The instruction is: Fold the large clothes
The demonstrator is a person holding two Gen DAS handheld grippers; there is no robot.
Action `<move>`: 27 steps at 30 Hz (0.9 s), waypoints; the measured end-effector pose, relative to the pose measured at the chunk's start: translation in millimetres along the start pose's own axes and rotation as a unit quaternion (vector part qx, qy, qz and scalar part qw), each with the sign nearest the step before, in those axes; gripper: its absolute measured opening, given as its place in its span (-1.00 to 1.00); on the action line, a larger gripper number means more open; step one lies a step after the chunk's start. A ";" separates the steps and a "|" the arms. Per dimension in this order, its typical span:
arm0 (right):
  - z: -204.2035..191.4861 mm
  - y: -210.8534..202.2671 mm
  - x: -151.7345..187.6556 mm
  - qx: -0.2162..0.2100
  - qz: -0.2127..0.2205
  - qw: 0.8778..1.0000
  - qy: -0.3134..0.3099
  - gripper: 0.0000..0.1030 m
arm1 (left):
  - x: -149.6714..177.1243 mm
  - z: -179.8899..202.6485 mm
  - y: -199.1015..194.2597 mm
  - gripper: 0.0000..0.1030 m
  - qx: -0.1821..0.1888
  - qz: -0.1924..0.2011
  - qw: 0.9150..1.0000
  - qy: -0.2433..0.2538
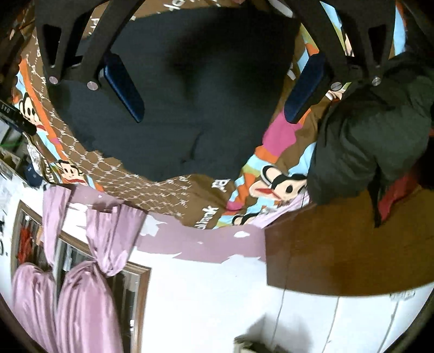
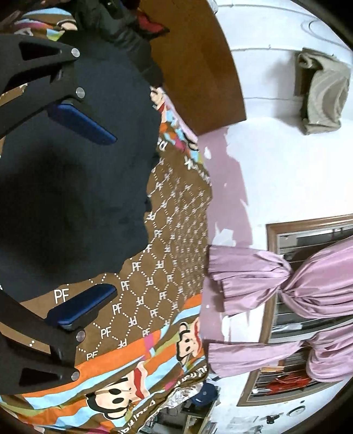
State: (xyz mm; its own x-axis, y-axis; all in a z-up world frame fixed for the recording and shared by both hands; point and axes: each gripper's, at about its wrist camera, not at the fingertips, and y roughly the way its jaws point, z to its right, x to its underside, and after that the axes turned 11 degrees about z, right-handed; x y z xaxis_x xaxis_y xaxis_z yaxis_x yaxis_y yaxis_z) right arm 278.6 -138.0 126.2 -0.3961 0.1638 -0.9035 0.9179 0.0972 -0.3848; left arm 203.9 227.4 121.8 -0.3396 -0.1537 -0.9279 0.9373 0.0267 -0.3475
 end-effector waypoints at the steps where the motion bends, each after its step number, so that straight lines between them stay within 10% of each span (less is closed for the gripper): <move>1: -2.9 -9.5 -2.7 -0.005 0.009 1.000 -0.001 1.00 | -1.5 7.4 -8.8 0.96 0.005 0.007 1.000 0.005; 27: -64.5 -184.2 10.8 -0.088 0.094 0.990 -0.049 1.00 | 3.2 56.4 -160.2 0.96 0.036 0.080 0.995 0.046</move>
State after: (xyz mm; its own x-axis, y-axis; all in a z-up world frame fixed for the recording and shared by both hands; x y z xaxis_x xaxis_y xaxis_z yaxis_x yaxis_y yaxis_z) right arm 103.6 -90.8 199.5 -0.2061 0.0998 -0.9734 0.9531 0.2456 -0.1766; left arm 57.1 166.9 182.0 -0.1891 -0.0618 -0.9800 0.9818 -0.0285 -0.1876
